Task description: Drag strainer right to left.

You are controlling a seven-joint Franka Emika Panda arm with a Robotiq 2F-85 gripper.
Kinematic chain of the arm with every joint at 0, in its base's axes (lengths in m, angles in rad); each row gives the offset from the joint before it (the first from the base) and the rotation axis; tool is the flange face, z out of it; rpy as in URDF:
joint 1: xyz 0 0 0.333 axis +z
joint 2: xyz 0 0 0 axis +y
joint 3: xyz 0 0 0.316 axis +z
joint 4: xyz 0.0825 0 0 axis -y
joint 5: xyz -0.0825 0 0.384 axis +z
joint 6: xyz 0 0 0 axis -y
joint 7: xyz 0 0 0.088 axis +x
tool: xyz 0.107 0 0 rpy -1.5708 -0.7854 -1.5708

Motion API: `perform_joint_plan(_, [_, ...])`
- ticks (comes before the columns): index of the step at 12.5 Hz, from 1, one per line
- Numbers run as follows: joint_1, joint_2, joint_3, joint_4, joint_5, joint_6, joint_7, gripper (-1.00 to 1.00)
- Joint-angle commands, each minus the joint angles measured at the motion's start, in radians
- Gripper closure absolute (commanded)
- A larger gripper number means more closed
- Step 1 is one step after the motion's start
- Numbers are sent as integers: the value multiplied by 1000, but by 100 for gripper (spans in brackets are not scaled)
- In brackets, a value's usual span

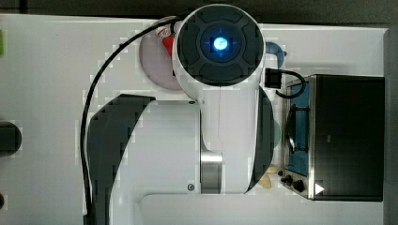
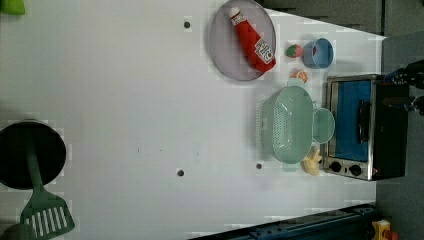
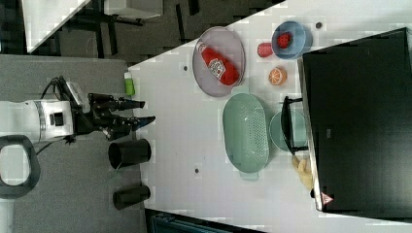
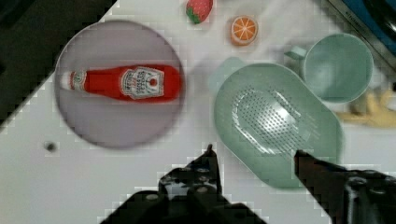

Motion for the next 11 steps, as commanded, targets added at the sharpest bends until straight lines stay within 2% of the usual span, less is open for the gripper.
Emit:
perform_joint_plan(1, [-51,-570,-14,-331,-2,-254,-14,-60])
perform_joint_plan(3, [-51,-568,-14,-340,-2,-252,-14,-99])
perform_joint_plan(5, [-51,-547,-13,-368,-2,-203,-13,-100])
perform_joint_plan(8, [-51,-462,-12,-463,-2,-11,14,-100])
perform_joint_plan(11, [-51,-318,-12,-557,-2,227,200,-100])
